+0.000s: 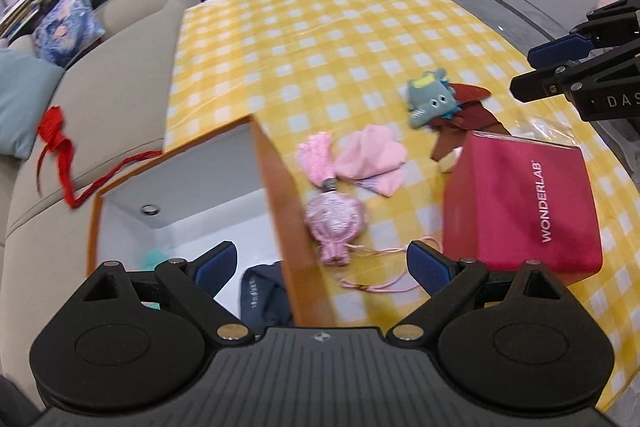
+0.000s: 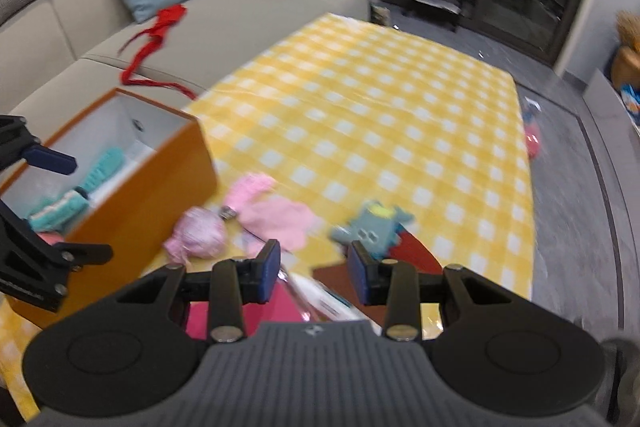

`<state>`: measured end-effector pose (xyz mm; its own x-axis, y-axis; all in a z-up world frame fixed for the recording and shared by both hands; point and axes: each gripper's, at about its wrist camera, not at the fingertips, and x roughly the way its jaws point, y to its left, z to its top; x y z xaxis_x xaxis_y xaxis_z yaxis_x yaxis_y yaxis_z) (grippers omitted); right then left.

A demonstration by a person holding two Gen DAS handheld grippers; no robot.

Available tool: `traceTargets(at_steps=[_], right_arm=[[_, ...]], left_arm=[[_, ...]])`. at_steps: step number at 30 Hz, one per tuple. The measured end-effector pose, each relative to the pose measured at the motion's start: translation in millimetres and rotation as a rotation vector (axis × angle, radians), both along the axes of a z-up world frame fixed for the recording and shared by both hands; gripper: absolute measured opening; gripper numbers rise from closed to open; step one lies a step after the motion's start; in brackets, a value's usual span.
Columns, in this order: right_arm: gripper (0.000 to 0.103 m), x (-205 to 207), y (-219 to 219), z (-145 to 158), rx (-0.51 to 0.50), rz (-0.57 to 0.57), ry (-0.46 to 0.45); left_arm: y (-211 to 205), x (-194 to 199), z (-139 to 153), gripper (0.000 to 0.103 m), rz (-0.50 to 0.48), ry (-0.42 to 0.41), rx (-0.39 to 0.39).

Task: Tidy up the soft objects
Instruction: 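Move both tools back over the table toward the pink cloth and plastic bag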

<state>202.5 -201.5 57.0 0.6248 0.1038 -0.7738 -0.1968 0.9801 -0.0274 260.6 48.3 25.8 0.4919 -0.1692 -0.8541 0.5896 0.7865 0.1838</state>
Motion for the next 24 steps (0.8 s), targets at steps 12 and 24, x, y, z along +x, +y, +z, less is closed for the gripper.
traceTargets(at_steps=[12, 24], right_arm=[[0.037, 7.4, -81.6, -61.4, 0.048, -0.139, 0.077], [0.048, -10.8, -138.0, -115.5, 0.141, -0.286, 0.111]], left_arm=[[-28.5, 31.4, -25.5, 0.103, -0.024, 0.043, 0.012], [-80.6, 81.2, -38.7, 0.103, -0.063, 0.063, 0.018]])
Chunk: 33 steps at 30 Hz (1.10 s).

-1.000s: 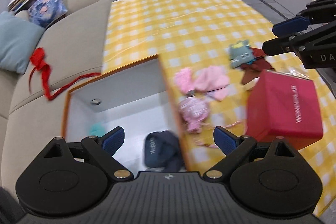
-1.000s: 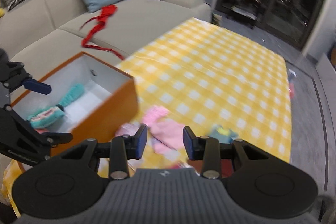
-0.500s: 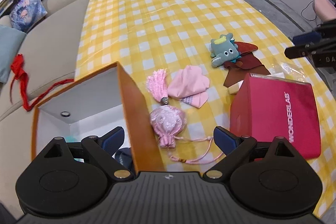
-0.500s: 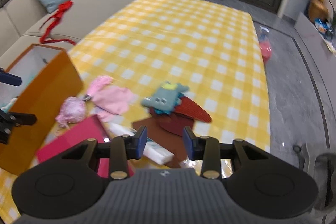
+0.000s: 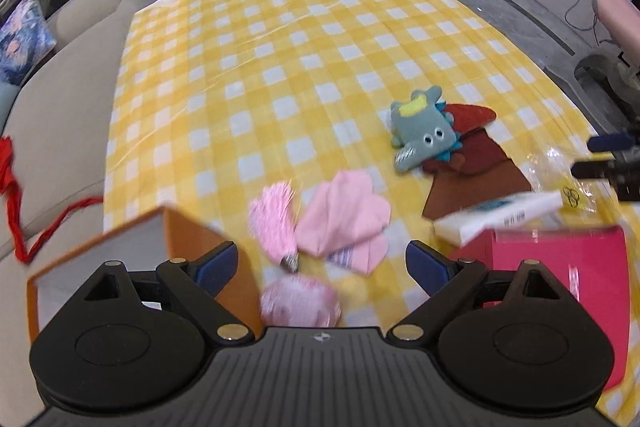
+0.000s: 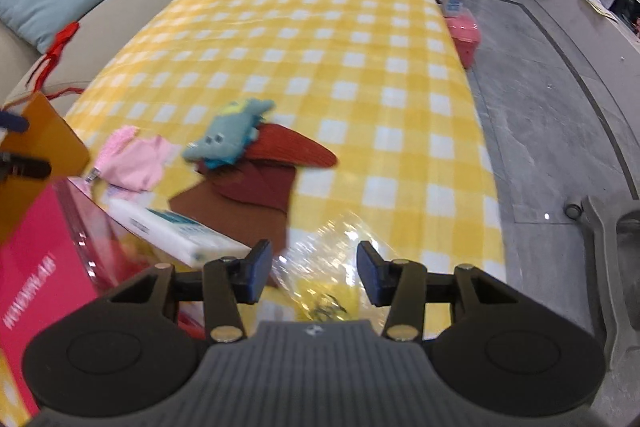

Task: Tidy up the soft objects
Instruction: 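Move both tools back over the table toward the pink cloth and plastic bag, then grasp the pink cloth with the left tool while the right tool grasps the clear biohazard bag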

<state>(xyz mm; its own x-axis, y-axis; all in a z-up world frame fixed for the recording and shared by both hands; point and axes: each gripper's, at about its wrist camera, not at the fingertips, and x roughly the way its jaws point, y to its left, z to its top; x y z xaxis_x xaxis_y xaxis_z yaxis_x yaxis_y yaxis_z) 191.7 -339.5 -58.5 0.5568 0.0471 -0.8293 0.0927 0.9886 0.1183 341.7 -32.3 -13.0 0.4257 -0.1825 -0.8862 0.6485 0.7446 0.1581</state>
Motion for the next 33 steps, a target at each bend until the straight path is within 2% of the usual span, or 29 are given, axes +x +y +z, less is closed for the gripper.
traceTargets(at_steps=[5, 6, 7, 8, 9, 13, 18, 21, 24, 29, 33], right_arm=[[0.052, -7.0, -10.5, -20.8, 0.011, 0.022, 0.023], [0.053, -6.4, -11.0, -24.8, 0.003, 0.033, 0.031], [0.058, -5.5, -11.0, -28.0, -0.015, 0.046, 0.037], [0.064, -4.3, -10.7, -29.8, -0.03, 0.061, 0.04], [0.065, -3.7, -10.2, -31.2, -0.041, 0.081, 0.041], [0.066, -0.5, -7.1, -36.1, -0.091, 0.168, 0.056], [0.067, 8.0, -10.8, -45.4, -0.075, 0.19, 0.071], [0.075, 14.7, -10.1, -50.4, -0.089, 0.209, 0.082], [0.078, 18.5, -7.1, -53.7, -0.102, 0.236, 0.085], [0.081, 21.5, -8.3, -60.6, -0.112, 0.242, 0.091], [0.076, 23.4, -12.2, -60.9, -0.099, 0.238, 0.091]], left_arm=[[-29.5, 17.3, -21.7, 0.103, -0.072, 0.017, 0.061], [-31.7, 21.9, -25.6, 0.103, -0.079, 0.036, 0.043], [-33.3, 27.4, -28.0, 0.103, -0.078, 0.06, 0.02], [-35.9, 32.7, -31.8, 0.103, -0.074, 0.075, 0.021], [-38.6, 36.0, -35.1, 0.101, -0.073, 0.081, 0.031], [-47.6, 47.1, -53.0, 0.1, -0.1, 0.11, 0.076], [-49.3, 59.1, -74.8, 0.099, -0.092, 0.145, 0.106], [-48.0, 63.9, -84.2, 0.098, -0.076, 0.17, 0.114], [-47.3, 66.0, -92.2, 0.091, -0.073, 0.19, 0.122], [-42.7, 72.0, -93.1, 0.089, -0.033, 0.217, 0.063], [-41.6, 71.9, -91.1, 0.075, -0.025, 0.236, 0.034]])
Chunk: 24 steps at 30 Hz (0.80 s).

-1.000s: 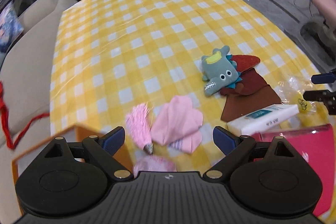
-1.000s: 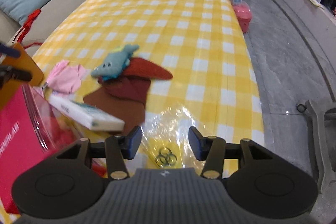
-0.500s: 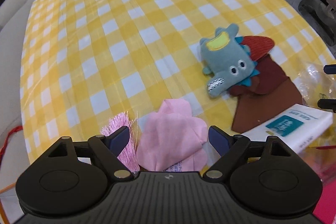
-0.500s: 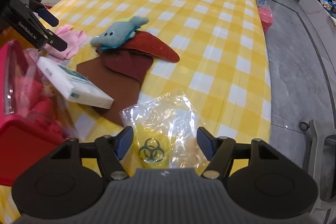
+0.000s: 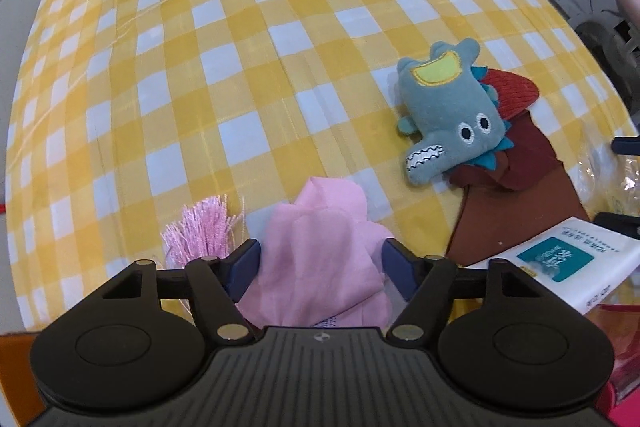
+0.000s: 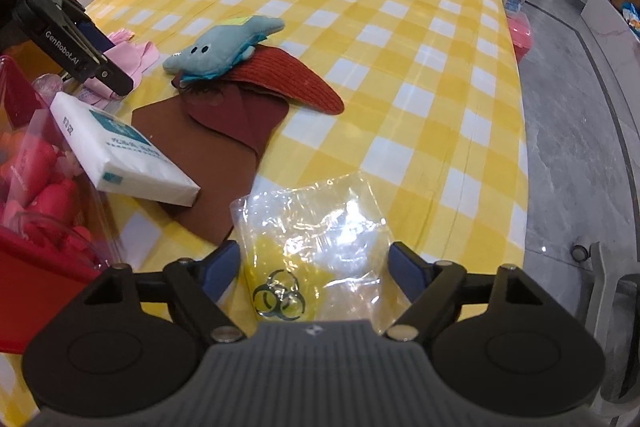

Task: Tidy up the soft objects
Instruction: 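Grasp the pink cloth with the left tool while the right tool grasps the clear biohazard bag, then lift and carry the pink cloth and plastic bag with both tools to the orange box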

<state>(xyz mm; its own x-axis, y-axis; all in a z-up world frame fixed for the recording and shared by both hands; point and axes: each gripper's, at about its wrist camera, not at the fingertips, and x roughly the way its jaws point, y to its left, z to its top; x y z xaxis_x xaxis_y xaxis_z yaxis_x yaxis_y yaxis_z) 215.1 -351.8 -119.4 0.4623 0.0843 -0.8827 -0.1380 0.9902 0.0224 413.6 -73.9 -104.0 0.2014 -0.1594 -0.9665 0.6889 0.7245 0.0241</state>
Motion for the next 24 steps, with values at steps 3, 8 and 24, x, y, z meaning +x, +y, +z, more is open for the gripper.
traceTargets(at_steps=[3, 8, 24], right_arm=[[0.06, 0.6, -1.1, 2.2, -0.002, -0.005, -0.011], [0.016, 0.7, -5.7, 6.6, 0.001, -0.022, -0.025], [0.0, -3.1, -16.6, 34.6, 0.048, -0.089, -0.059]], left_arm=[[-0.4, -1.2, 2.2, 0.061, -0.004, -0.003, 0.001], [3.4, 1.2, 7.6, 0.025, 0.01, 0.002, 0.004], [-2.3, -19.5, 46.4, 0.008, -0.033, -0.061, 0.019]])
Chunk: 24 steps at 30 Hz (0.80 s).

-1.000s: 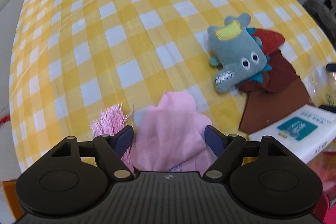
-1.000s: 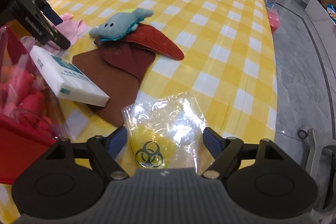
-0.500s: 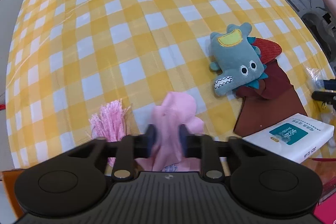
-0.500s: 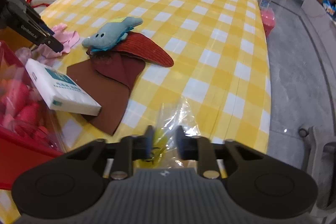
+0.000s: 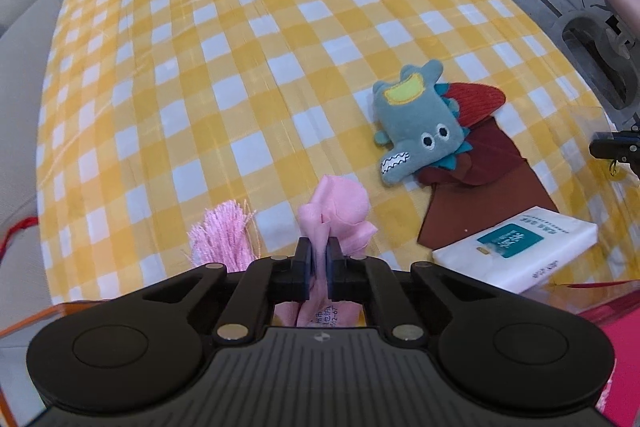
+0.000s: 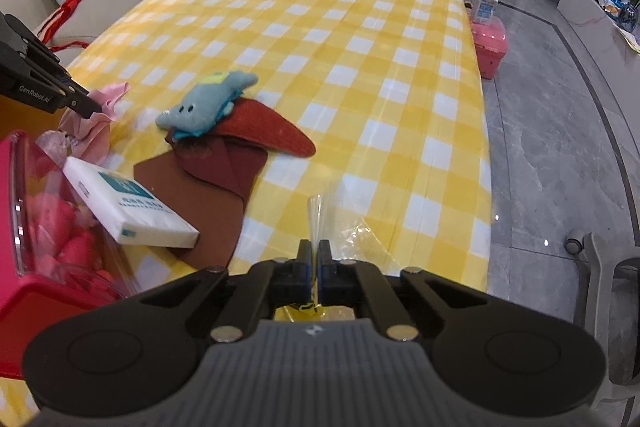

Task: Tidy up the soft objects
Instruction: 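Lift and carry the pink cloth and plastic bag with both tools to the orange box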

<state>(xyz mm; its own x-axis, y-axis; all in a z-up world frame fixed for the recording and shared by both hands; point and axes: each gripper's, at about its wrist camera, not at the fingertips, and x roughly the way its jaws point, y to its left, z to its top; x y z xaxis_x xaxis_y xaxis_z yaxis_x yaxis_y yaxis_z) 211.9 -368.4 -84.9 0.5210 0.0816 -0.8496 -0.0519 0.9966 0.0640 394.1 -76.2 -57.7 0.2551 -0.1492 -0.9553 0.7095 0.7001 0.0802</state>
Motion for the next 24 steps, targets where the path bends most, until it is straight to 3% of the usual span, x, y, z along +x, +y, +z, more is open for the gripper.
traceTargets(at_steps=[24], right_arm=[[0.0, -15.9, 47.7, 79.8, 0.006, 0.025, -0.145]], left_arm=[[51.5, -45.5, 88.3, 0.007, 0.042, -0.116, -0.025]])
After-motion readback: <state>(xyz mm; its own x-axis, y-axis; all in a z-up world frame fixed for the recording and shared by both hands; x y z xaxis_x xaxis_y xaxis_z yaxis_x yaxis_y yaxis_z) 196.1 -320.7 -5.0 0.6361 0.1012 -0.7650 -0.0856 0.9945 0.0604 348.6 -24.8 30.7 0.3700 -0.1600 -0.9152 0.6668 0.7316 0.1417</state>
